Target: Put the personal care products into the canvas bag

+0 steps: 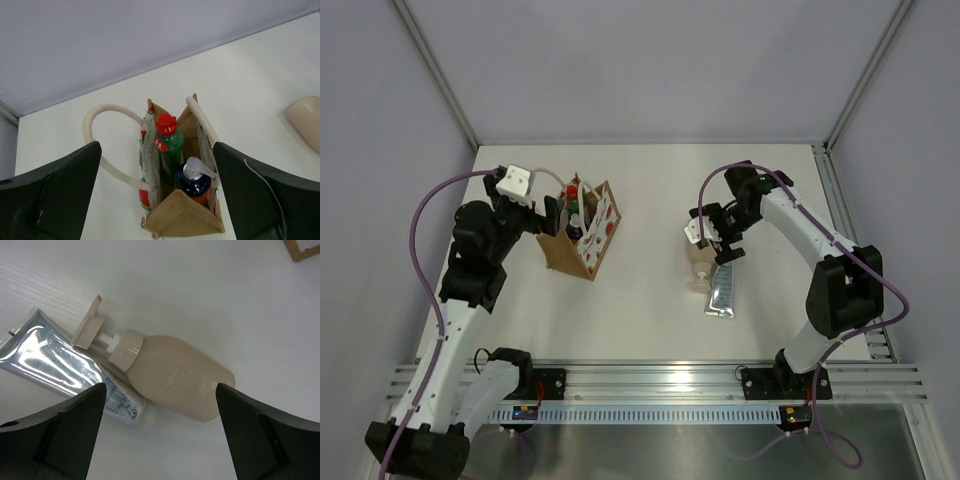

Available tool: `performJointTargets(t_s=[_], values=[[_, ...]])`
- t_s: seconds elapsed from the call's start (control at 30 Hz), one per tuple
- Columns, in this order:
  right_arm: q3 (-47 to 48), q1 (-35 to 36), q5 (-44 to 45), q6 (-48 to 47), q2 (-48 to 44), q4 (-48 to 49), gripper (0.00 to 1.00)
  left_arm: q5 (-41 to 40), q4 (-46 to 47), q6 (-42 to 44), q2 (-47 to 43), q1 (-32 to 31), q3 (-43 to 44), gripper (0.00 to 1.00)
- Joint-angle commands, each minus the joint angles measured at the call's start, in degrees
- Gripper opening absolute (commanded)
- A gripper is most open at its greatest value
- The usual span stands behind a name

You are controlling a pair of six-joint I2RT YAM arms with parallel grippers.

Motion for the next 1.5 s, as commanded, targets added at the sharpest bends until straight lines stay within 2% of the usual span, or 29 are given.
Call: performJointTargets(t_s=[0.0,0.13,0.3,0.47,0.73,0.9,1.0,1.03,1.07,1.17,1.27,1.3,1.47], values=[[0.11,0.35,7.00,-25.18,1.80,-4.33,0.99,-6.57,-16.04,0.64,-6.01,0.36,4.00,0.99],[-8.41,0.96,13.24,-28.26,1.54,7.69,0.98,-7.82,-22.11,-4.73,-14.26,0.36,3.83,0.99],[-9.58,3.85,14.57,-25.19,3.13,11.86,0.98,-6.15,-25.11,-14.99,-24.48,0.36,-0.03,0.99],[-11.87,8.08,13.87,-21.60,2.42,16.17,0.99,-5.53,-26.43,-21.52,-31.69,0.36,-0.83,0.99],[-13.37,10.10,20.79,-23.08,6.80,18.37,0.93,-5.01,-28.01,-24.95,-34.87,0.36,-1.36,0.99],[-12.14,10.37,22.57,-23.25,9.97,18.72,0.89,-1.24,-27.40,-27.75,-35.22,0.36,-1.88,0.99],[-9.42,11.86,22.92,-18.61,13.05,19.60,0.81,1.06,-25.47,-30.04,-35.39,0.36,-2.76,0.99],[-8.11,12.21,22.57,-14.59,15.14,19.08,0.75,1.32,-24.33,-30.92,-35.31,0.36,-2.85,0.99],[-6.79,12.39,22.05,-12.29,16.03,18.47,0.60,1.50,-23.97,-31.63,-35.31,0.36,-2.85,0.99],[-1.17,12.57,17.66,-3.06,17.63,16.44,0.38,3.08,-22.30,-33.74,-34.96,0.36,-3.11,0.99],[2.52,12.48,12.30,8.62,17.36,16.70,0.25,3.52,-21.77,-34.01,-34.60,0.36,-3.29,0.99],[3.41,12.22,9.50,14.39,16.93,16.88,0.23,3.52,-21.42,-34.01,-34.60,0.36,-3.81,0.99],[10.17,10.29,0.08,31.21,15.34,17.75,0.15,4.40,-19.84,-34.27,-33.81,0.36,-5.31,0.99]])
